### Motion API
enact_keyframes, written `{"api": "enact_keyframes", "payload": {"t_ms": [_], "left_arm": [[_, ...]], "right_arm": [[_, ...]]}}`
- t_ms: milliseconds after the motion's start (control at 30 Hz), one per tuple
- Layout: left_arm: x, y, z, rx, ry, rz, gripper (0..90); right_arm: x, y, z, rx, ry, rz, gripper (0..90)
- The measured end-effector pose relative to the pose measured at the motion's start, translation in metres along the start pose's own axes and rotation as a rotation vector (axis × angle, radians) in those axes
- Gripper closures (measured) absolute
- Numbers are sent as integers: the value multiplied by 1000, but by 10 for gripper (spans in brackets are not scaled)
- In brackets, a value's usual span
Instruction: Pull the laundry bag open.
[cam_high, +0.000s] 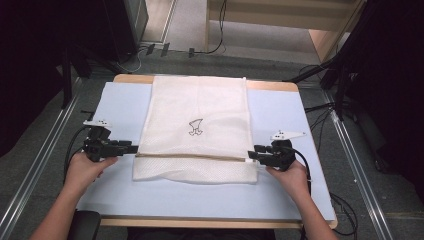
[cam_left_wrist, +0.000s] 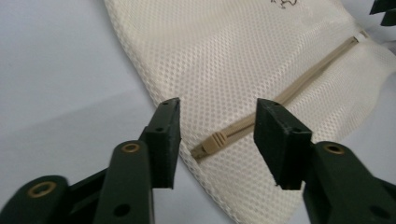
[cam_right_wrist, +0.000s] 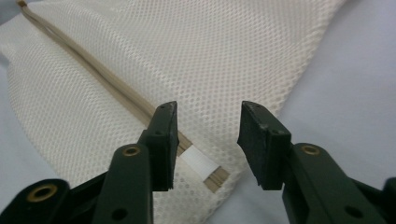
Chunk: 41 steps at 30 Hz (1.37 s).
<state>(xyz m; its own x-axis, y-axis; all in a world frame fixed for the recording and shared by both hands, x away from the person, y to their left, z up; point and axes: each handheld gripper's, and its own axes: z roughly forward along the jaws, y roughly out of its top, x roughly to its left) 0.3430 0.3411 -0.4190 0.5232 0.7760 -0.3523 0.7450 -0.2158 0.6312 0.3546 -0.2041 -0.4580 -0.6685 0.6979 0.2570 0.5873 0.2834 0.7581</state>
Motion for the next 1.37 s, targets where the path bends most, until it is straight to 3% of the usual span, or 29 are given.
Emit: {"api": "enact_keyframes", "payload": {"t_ms": [133,267,500,1267,1367], "left_arm": [[4,-1,-3,-37,53,15,424],[9,-3,-2,-25,117,12,410],[17,-5,-3,-34,157,7,392],[23,-8,-3,-17,172,-10,380],[25,-7,-2,-12,157,-51,363]], "right_arm": [[-8,-2,-7,-17,-46,15,511],[-16,-5,-10,-25,-77,32,476],[-28,-9,-14,-24,-125,66,466],[-30,-11,-9,1,-130,71,434],[-30,-11,-8,3,-133,71,422]]}}
